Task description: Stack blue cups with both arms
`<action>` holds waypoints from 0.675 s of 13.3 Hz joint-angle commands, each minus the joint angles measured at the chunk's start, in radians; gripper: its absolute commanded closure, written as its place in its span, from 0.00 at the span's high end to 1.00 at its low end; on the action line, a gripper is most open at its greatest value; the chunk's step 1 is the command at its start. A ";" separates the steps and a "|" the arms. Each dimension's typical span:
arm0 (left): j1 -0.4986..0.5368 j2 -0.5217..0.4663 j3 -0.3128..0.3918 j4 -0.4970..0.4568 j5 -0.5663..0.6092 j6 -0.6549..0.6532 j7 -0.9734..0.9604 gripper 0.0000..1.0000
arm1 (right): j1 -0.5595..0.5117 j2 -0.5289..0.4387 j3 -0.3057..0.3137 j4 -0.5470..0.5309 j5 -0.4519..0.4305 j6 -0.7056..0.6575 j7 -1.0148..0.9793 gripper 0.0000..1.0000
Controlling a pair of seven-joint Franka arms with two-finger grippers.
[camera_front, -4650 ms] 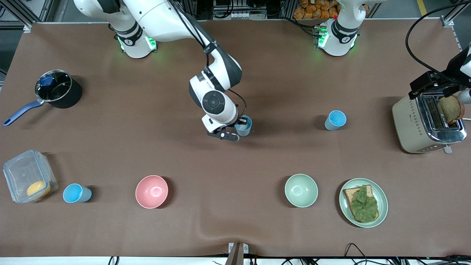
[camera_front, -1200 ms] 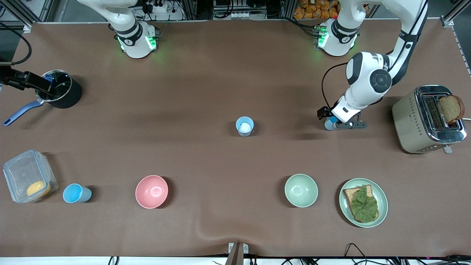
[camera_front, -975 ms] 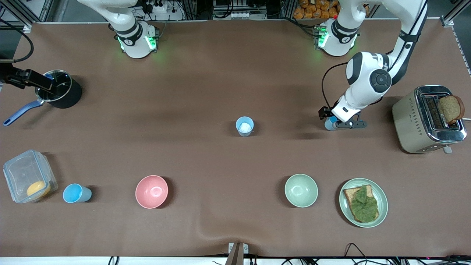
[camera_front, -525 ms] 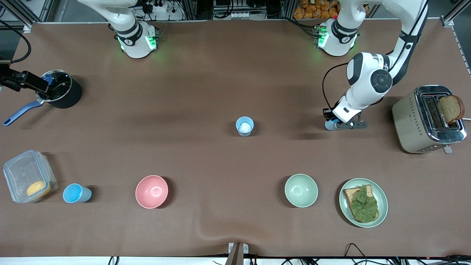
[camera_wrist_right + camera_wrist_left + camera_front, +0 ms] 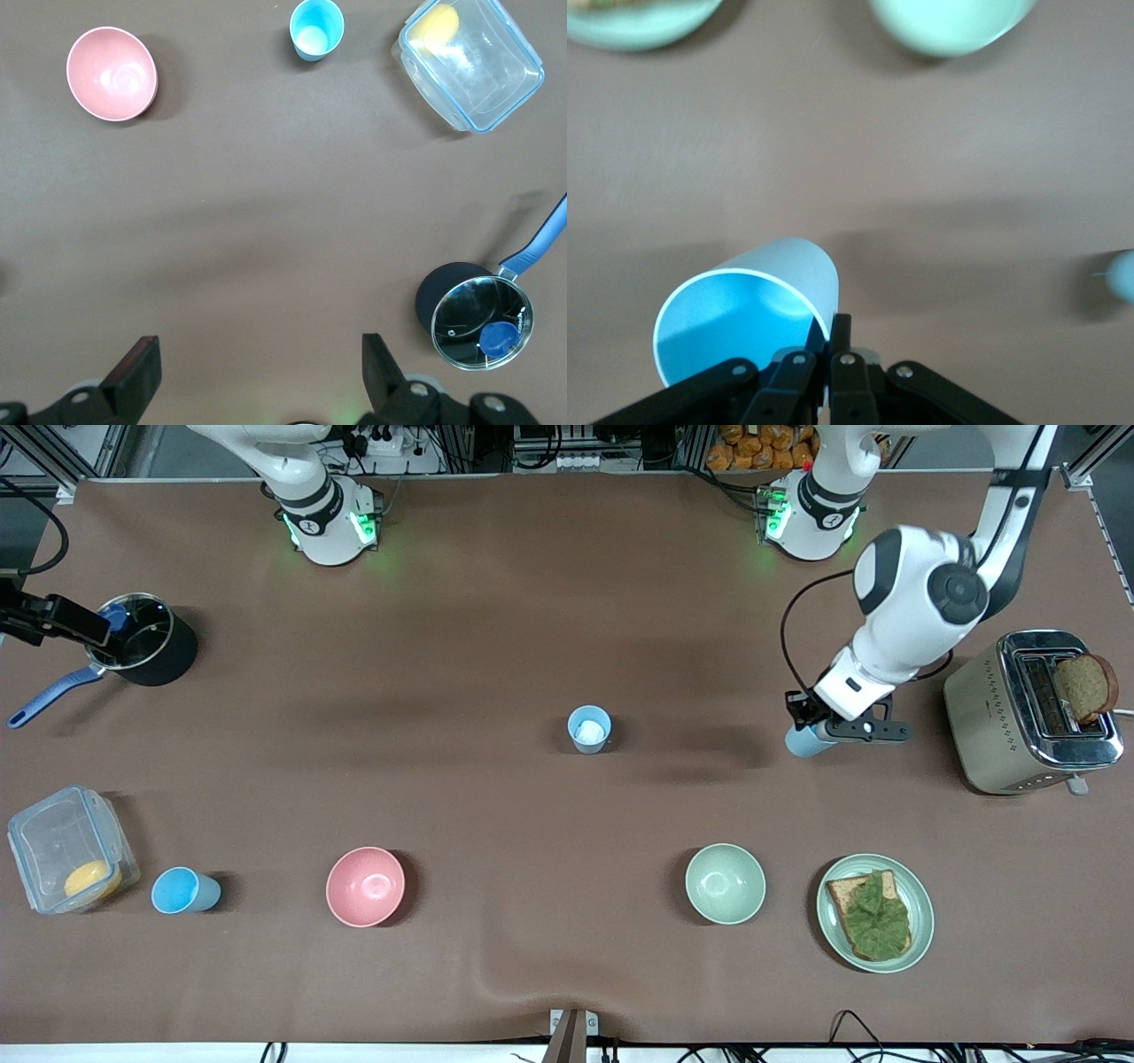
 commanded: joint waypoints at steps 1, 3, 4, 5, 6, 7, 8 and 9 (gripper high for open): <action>-0.105 0.017 -0.010 0.141 -0.009 -0.064 -0.071 0.00 | -0.011 -0.017 0.022 -0.019 -0.016 0.009 -0.003 1.00; -0.200 0.046 -0.010 0.204 -0.012 -0.064 -0.171 0.00 | -0.014 -0.015 0.020 -0.019 -0.016 0.009 -0.009 1.00; -0.249 0.066 -0.010 0.237 -0.008 -0.064 -0.290 0.00 | -0.016 -0.015 0.020 -0.021 -0.016 0.007 -0.009 1.00; -0.298 0.096 -0.010 0.273 -0.006 -0.064 -0.384 0.00 | -0.017 -0.016 0.018 -0.021 -0.016 0.006 -0.010 1.00; -0.341 0.133 -0.009 0.311 -0.006 -0.064 -0.429 0.00 | -0.017 -0.015 0.018 -0.021 -0.016 0.006 -0.010 1.00; -0.377 0.171 -0.009 0.339 -0.006 -0.064 -0.435 0.00 | -0.017 -0.015 0.018 -0.021 -0.016 0.007 -0.010 1.00; -0.418 0.213 -0.009 0.360 -0.008 -0.064 -0.437 0.00 | -0.017 -0.015 0.018 -0.021 -0.016 0.007 -0.010 1.00; -0.458 0.257 -0.005 0.392 -0.006 -0.064 -0.440 0.00 | -0.017 -0.015 0.017 -0.021 -0.016 0.006 -0.010 1.00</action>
